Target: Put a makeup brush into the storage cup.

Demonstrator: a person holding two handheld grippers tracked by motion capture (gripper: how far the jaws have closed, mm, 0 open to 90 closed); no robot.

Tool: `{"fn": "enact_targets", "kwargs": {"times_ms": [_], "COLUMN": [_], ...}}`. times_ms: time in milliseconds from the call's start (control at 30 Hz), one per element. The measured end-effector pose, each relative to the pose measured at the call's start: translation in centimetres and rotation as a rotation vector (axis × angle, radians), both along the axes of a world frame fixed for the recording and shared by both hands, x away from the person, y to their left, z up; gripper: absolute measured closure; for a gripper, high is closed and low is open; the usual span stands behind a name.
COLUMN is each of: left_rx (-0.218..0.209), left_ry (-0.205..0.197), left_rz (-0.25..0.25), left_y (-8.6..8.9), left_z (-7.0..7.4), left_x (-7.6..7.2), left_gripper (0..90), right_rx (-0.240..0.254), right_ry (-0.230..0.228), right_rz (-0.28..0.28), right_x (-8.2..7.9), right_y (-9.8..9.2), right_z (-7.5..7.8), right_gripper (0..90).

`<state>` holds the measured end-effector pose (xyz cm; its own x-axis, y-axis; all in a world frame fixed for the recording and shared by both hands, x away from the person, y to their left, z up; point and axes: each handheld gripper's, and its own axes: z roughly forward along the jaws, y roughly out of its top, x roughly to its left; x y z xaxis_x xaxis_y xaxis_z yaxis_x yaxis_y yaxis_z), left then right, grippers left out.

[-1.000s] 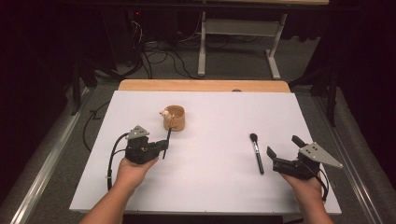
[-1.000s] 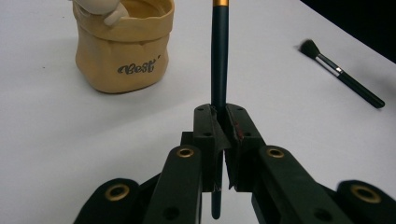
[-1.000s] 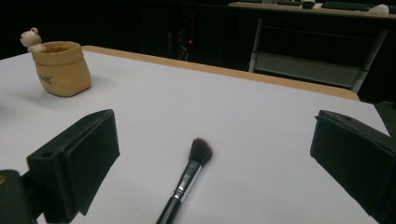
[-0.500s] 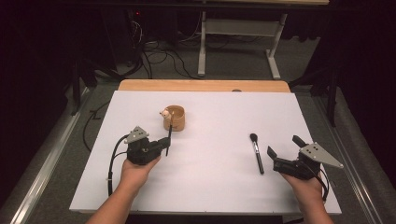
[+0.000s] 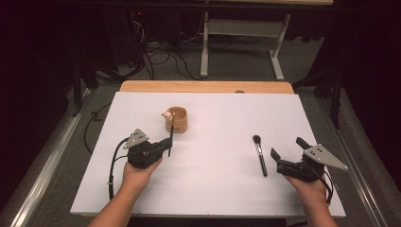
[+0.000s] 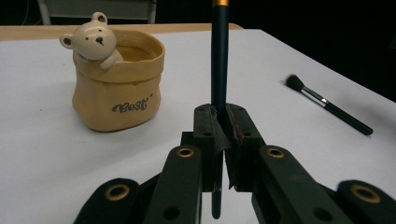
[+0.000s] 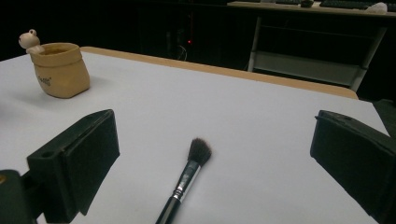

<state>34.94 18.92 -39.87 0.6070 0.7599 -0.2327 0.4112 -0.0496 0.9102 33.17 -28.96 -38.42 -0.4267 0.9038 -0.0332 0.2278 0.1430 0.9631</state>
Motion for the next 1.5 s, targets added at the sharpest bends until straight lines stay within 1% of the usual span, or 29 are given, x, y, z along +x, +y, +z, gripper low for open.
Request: {"fn": "enact_targets", "kwargs": {"times_ms": [33, 167, 300, 433, 500, 567, 633, 700, 733, 800, 867, 933, 1033, 1100, 1200, 1267, 1367, 1433, 1500], "left_rx": [-0.005, -0.003, -0.033, -0.043, -0.054, -0.043, -0.03, -0.017, -0.016, -0.017, -0.022, -0.02, -0.047, -0.042, -0.044, -0.05, -0.071, -0.07, -0.072], "left_ry": [-0.002, -0.032, -0.055, -0.083, -0.099, -0.121, -0.135, -0.15, -0.15, -0.152, -0.135, -0.129, -0.126, -0.123, -0.119, -0.125, -0.133, -0.137, -0.133], "left_rz": [0.0, 0.0, 0.005, 0.005, -0.001, -0.007, -0.033, -0.054, -0.073, -0.092, -0.108, -0.111, -0.108, -0.11, -0.113, -0.114, -0.114, -0.112, -0.111], "left_y": [-0.1, -0.3, -0.3, -0.6, -1.2, -2.0, -2.9, -3.6, -3.9, -4.1, -4.2, -4.1, -4.0, -4.3, -4.6, -4.7, -4.6, -4.5, -4.4], "left_z": [0.0, -0.1, 0.0, 0.6, 1.0, 1.6, 1.9, 2.0, 1.8, 1.2, 0.6, 0.5, 0.3, 0.1, -0.1, 0.0, 0.3, 0.3, 0.3], "left_x": [0.0, -0.1, 0.1, 0.5, 0.8, 1.0, 1.1, 1.0, 1.0, 0.6, 0.4, 0.2, 0.1, 0.1, 0.0, -0.1, -0.2, -0.2, -0.2], "left_gripper": [84.1, 84.1, 84.1, 84.1, 84.1, 84.1, 84.1, 84.1, 84.1, 84.1, 84.1, 84.1, 84.1, 84.1, 84.1, 84.1, 84.1, 84.1, 84.1], "right_rx": [0.0, -0.001, -0.001, -0.001, 0.0, -0.001, -0.001, -0.003, -0.006, -0.008, -0.005, -0.004, -0.005, 0.001, 0.002, 0.0, -0.003, 0.014, 0.002], "right_ry": [0.001, -0.001, 0.0, -0.004, -0.005, -0.005, -0.004, -0.003, -0.004, 0.0, 0.001, 0.002, 0.0, 0.003, -0.008, -0.01, -0.011, -0.014, -0.032], "right_rz": [-0.002, -0.001, -0.003, -0.001, 0.001, -0.002, -0.002, 0.0, 0.0, -0.001, -0.003, -0.005, -0.002, -0.001, 0.003, 0.014, 0.02, 0.03, 0.036], "right_x": [0.0, 0.0, 0.0, 0.0, 0.0, 0.0, 0.0, 0.0, 0.0, 0.0, 0.0, 0.0, -0.1, -0.1, -0.3, -0.4, -0.3, -0.1, 0.1], "right_y": [0.0, 0.0, 0.0, -0.1, -0.1, -0.1, 0.0, 0.0, 0.0, 0.0, 0.0, 0.0, 0.0, 0.1, 0.3, 0.4, 0.8, 1.3, 1.9], "right_z": [0.0, 0.0, 0.0, 0.0, 0.0, 0.0, 0.1, 0.1, 0.1, 0.0, 0.0, 0.0, 0.1, 0.1, 0.3, 0.6, 1.4, 2.3, 3.4], "right_gripper": [2.8, 2.8, 2.8, 2.8, 2.8, 2.8, 2.8, 2.8, 2.8, 2.8, 2.8, 2.8, 2.8, 2.8, 2.8, 2.8, 2.7, 2.7, 2.8]}}
